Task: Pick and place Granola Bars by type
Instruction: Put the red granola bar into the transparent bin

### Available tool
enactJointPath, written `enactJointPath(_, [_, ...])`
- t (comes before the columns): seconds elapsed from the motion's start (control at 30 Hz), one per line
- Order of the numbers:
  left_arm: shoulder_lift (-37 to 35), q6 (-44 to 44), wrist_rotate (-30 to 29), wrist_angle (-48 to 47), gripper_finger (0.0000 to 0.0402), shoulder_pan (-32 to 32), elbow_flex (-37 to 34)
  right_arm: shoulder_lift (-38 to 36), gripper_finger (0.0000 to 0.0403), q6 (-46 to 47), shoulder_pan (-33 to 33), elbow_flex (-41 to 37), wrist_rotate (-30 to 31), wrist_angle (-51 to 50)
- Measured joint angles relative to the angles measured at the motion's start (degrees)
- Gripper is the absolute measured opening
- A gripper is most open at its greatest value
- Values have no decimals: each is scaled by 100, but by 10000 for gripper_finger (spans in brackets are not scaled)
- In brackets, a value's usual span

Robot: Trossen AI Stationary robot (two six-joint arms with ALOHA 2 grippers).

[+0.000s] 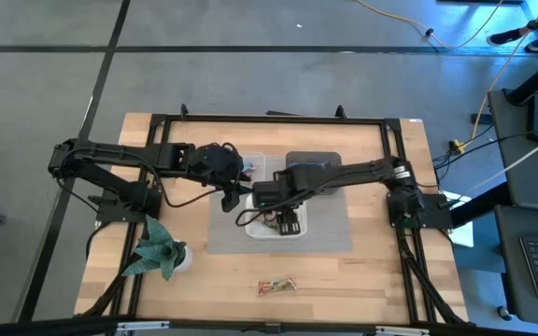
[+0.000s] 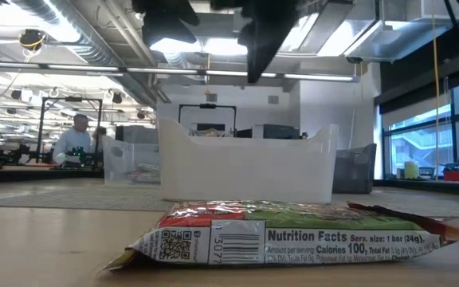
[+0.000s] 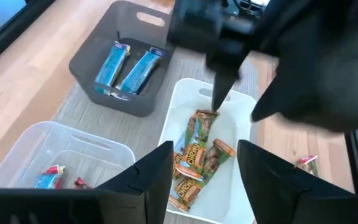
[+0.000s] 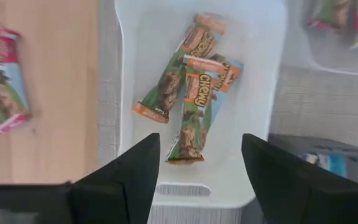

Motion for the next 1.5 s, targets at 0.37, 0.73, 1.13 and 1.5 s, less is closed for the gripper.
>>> enactJointPath(0.37, [-1,-153,52,6,172,-362,0,-1461,229,593,150,-782,1092,-131])
enactJointPath(0.73, [1,227,-60,496,171,-874,0,-4359,229,1554,506,-3985,1398,1378])
enactJointPath(1.13, [48,37,-53,987,181,-923,0,-6793,230,2080,1153,-6086,1949,3082])
enactJointPath(1.5, [829,907,89,1740,282,-1193,0,-7573,230,2082,1241,-6981,1945,4115])
